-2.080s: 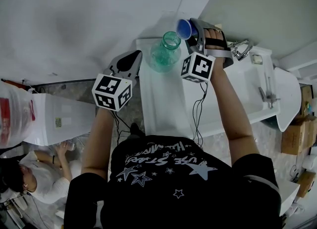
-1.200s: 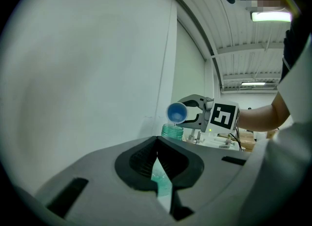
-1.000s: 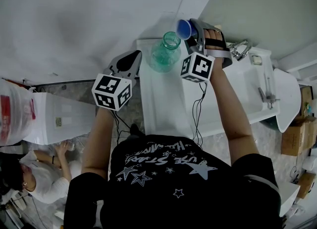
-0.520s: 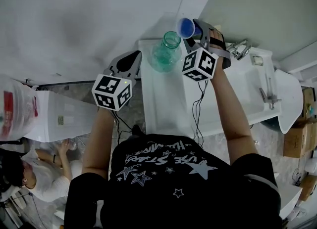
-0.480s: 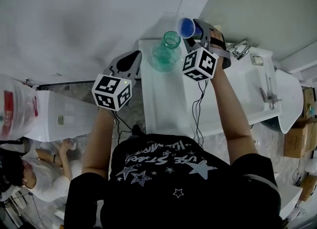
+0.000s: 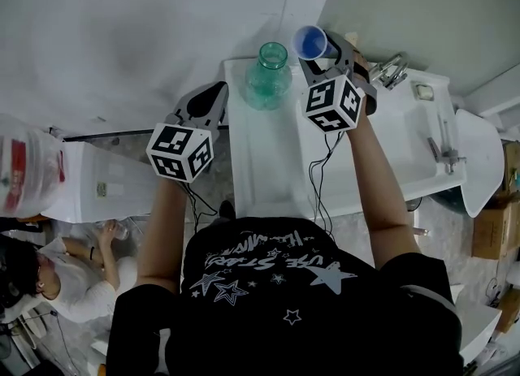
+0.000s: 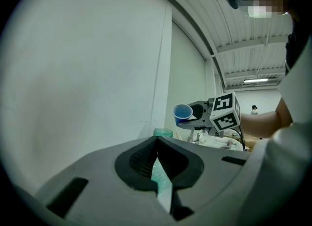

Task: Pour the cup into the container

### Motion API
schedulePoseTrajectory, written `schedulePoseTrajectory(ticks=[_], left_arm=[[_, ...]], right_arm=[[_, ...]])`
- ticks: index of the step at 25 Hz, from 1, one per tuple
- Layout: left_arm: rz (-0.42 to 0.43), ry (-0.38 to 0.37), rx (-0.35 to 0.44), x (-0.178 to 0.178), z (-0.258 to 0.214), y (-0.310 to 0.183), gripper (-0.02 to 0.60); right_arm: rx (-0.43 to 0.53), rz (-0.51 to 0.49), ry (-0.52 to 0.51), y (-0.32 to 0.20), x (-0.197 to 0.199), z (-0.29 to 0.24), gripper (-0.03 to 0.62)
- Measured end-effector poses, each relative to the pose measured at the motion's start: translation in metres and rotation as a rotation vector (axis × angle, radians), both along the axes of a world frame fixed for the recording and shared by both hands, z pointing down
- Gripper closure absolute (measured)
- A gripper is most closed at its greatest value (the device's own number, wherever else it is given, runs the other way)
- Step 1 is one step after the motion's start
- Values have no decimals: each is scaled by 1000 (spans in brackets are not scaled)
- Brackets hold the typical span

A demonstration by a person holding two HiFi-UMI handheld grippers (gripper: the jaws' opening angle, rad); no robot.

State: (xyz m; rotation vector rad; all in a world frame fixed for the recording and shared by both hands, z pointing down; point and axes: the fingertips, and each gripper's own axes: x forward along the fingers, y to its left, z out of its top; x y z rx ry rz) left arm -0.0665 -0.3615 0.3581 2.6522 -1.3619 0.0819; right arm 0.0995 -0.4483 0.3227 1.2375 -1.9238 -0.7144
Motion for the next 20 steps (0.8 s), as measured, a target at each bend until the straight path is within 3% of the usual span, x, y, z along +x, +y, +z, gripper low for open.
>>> schedulePoseTrajectory(ticks=[13,20], left_arm=[[-86,-4,-37,31,11,42,572],[-145,-8,-92,52,39,79,572]], right_arm=[[-146,-25,-372,51,55,30,315],[-235,-95,-539,92,69,66,313]])
